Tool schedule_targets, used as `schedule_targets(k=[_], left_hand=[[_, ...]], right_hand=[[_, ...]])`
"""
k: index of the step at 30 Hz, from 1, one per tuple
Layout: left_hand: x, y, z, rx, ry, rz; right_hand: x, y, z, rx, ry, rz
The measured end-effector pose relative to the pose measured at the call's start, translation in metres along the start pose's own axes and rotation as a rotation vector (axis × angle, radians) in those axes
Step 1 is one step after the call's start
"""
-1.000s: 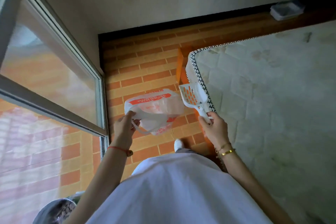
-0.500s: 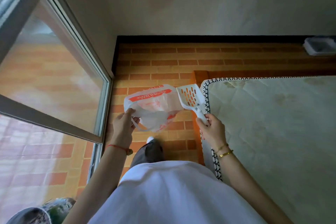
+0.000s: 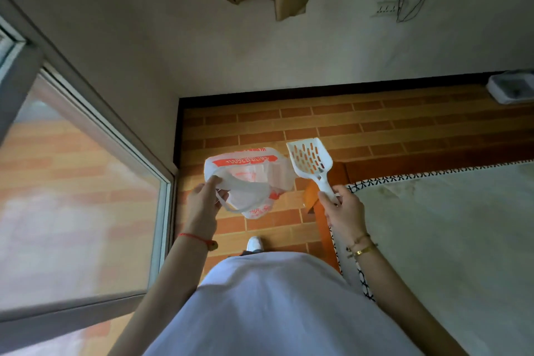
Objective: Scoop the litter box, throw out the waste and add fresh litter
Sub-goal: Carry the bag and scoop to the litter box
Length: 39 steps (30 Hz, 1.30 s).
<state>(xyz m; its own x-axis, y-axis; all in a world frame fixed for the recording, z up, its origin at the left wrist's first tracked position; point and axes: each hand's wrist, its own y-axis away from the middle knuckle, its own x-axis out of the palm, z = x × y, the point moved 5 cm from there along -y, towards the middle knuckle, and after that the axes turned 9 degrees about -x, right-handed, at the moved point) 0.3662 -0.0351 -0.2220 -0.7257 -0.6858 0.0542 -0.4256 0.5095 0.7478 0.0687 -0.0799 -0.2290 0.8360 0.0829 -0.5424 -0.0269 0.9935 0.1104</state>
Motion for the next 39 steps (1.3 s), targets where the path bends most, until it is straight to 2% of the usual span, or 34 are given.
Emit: schedule_targets(k=[7,18,29,36,39], left_hand=[[0.060,-0.066,-0.090,0.008,-0.086,0.047],[0.194,-0.155,-0.166,-0.059,-0.151,0.131],[0.395,-0.232,-0.239,-0.066,-0.289,0.195],[0.519,-0.251,-0.263,-0.081,-0.297,0.305],[0.569,-0.260,-0.268,-0.088,-0.350,0.378]], right_hand=[[0.020,-0.087,0.035,0.036,-0.049,-0.073],[0.005,-0.219,0.019,0.192,-0.053,-0.196],[-0.073,-0.402,0.001,0.226,-0.028,-0.294],[-0.124,-0.481,-0.011,0.303,-0.046,-0.380],[-0.145,-0.506,-0.019,0.334,-0.072,-0.467]])
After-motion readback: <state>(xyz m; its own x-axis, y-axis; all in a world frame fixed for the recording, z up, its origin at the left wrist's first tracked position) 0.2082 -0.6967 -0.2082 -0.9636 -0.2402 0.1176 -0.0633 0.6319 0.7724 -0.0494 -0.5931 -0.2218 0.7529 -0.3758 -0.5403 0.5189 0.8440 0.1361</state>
